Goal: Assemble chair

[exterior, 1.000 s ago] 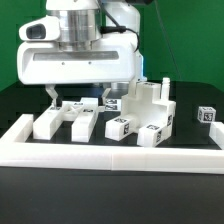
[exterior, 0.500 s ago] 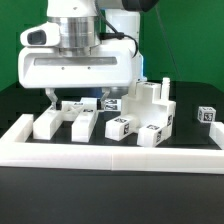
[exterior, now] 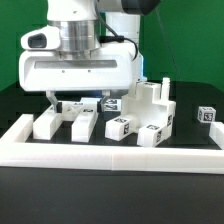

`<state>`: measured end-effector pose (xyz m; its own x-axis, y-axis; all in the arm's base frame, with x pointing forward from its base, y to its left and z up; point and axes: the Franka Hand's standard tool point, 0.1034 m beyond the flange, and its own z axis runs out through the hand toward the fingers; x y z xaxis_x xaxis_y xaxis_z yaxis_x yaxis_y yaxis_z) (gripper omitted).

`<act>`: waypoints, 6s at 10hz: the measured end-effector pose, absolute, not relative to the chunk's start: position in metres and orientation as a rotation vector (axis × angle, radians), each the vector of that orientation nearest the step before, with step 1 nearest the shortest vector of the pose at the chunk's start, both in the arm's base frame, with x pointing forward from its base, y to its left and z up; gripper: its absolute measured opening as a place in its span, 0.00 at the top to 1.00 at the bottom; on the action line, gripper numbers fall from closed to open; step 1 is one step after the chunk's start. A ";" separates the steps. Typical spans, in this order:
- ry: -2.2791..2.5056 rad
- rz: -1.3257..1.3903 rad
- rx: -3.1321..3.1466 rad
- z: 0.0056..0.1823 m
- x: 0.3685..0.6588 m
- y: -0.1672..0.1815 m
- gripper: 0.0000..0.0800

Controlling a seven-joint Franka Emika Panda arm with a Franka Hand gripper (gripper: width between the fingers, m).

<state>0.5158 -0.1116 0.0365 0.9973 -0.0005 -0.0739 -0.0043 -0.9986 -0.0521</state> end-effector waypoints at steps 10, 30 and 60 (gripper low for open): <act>-0.012 0.158 -3.089 0.016 0.512 -0.107 0.19; -0.010 0.146 -3.098 0.011 0.511 -0.111 0.64; 0.875 0.155 -2.906 0.131 0.531 0.003 0.64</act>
Offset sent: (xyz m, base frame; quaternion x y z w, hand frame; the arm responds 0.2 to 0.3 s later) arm 0.0079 0.0036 -0.0040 0.0006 0.0026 0.0012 1.0000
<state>0.5309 0.0028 0.1309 0.8293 -0.5441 -0.1269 -0.5546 -0.8292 -0.0690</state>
